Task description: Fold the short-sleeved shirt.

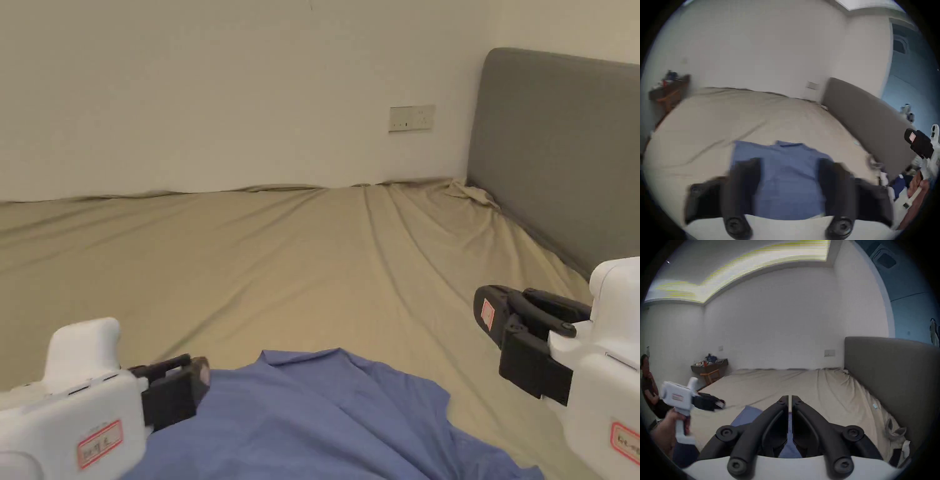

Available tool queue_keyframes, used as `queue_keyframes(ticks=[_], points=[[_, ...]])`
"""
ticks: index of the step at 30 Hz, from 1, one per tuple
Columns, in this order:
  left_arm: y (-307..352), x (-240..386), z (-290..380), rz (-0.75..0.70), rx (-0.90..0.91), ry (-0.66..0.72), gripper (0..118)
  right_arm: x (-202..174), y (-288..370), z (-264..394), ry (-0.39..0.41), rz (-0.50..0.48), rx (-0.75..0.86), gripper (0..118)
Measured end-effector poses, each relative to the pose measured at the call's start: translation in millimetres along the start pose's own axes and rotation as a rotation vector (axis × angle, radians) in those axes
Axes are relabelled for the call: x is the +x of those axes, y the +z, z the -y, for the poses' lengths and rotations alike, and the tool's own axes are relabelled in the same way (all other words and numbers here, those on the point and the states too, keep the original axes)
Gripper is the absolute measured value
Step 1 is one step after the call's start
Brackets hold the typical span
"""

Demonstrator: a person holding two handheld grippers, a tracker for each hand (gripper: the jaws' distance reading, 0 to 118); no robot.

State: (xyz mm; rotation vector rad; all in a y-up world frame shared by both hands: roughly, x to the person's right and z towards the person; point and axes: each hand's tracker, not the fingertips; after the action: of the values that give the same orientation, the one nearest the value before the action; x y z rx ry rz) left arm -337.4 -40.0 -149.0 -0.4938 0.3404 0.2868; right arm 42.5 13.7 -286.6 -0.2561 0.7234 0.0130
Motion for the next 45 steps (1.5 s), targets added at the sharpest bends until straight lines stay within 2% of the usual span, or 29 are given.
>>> queue_keyframes(ticks=[2,4,6,11,15,16,17,18,19,20,23,26,28,29,30,32,33,34,35,37,39,40,41,42,43,44,45], points=[[2,-24,26,-0.097,-0.081,0.059,4,-9,-15,20,-0.019,-0.021,-0.059,6],[-11,-46,44,-0.031,-0.175,0.118,4,-17,-27,35,-0.051,-0.067,-0.116,6],[-30,-53,51,-0.028,-0.233,0.138,4,-24,-36,45,-0.065,-0.094,-0.149,6],[-104,-65,30,-0.027,-0.233,0.033,4,-29,-52,57,-0.053,-0.109,-0.185,6],[-205,-85,5,-0.1,-0.275,-0.037,4,-21,-67,66,-0.033,-0.093,-0.231,6],[-231,-93,3,-0.115,-0.334,-0.049,4,-17,-72,68,-0.03,-0.086,-0.247,6],[-253,-98,2,-0.118,-0.334,-0.059,11,-15,-75,70,-0.028,-0.082,-0.261,6],[-276,-99,2,-0.158,-0.35,-0.081,49,-11,-79,72,-0.028,-0.076,-0.273,6],[-297,-101,2,-0.23,-0.362,-0.131,102,-7,-84,75,-0.029,-0.071,-0.286,6],[-320,-103,4,-0.27,-0.409,-0.172,118,-4,-88,77,-0.028,-0.072,-0.301,6],[-366,-109,11,-0.301,-0.451,-0.2,118,4,-102,87,-0.014,-0.052,-0.333,6],[-392,-123,25,-0.301,-0.527,-0.046,118,8,-112,95,-0.017,-0.051,-0.356,6],[-403,-128,35,-0.307,-0.576,-0.022,118,13,-119,99,-0.017,-0.045,-0.371,6],[-399,-129,33,-0.304,-0.539,0.004,116,15,-120,101,-0.012,-0.035,-0.379,6],[-387,-127,29,-0.301,-0.527,-0.01,99,20,-123,103,-0.003,-0.009,-0.389,6],[-376,-116,28,-0.243,-0.456,-0.068,54,35,-127,106,-0.022,0.052,-0.395,6],[-364,-107,27,-0.312,-0.411,-0.151,36,41,-128,104,-0.04,0.09,-0.397,6],[-355,-101,25,-0.324,-0.388,-0.211,36,51,-129,104,-0.041,0.136,-0.402,6],[-350,-98,25,-0.181,-0.424,-0.195,0,62,-130,104,-0.035,0.173,-0.405,6],[-329,-91,25,-0.101,-0.417,-0.108,0,86,-129,105,-0.042,0.248,-0.406,6],[-295,-84,25,0.009,-0.429,0.076,0,105,-130,106,-0.051,0.266,-0.428,6],[-280,-83,21,0.032,-0.405,0.122,0,112,-132,108,-0.051,0.269,-0.449,6],[-262,-82,17,0.049,-0.377,0.154,0,119,-135,112,-0.041,0.265,-0.5,14],[-254,-85,9,0.064,-0.336,0.172,0,125,-141,116,-0.025,0.243,-0.567,40],[-236,-84,2,0.085,-0.317,0.182,0,128,-147,122,0.001,0.246,-0.616,90],[-220,-83,-2,0.097,-0.296,0.189,0,131,-151,130,0.023,0.244,-0.646,118],[-203,-81,-8,0.112,-0.274,0.185,0,131,-153,140,0.05,0.216,-0.647,118]])
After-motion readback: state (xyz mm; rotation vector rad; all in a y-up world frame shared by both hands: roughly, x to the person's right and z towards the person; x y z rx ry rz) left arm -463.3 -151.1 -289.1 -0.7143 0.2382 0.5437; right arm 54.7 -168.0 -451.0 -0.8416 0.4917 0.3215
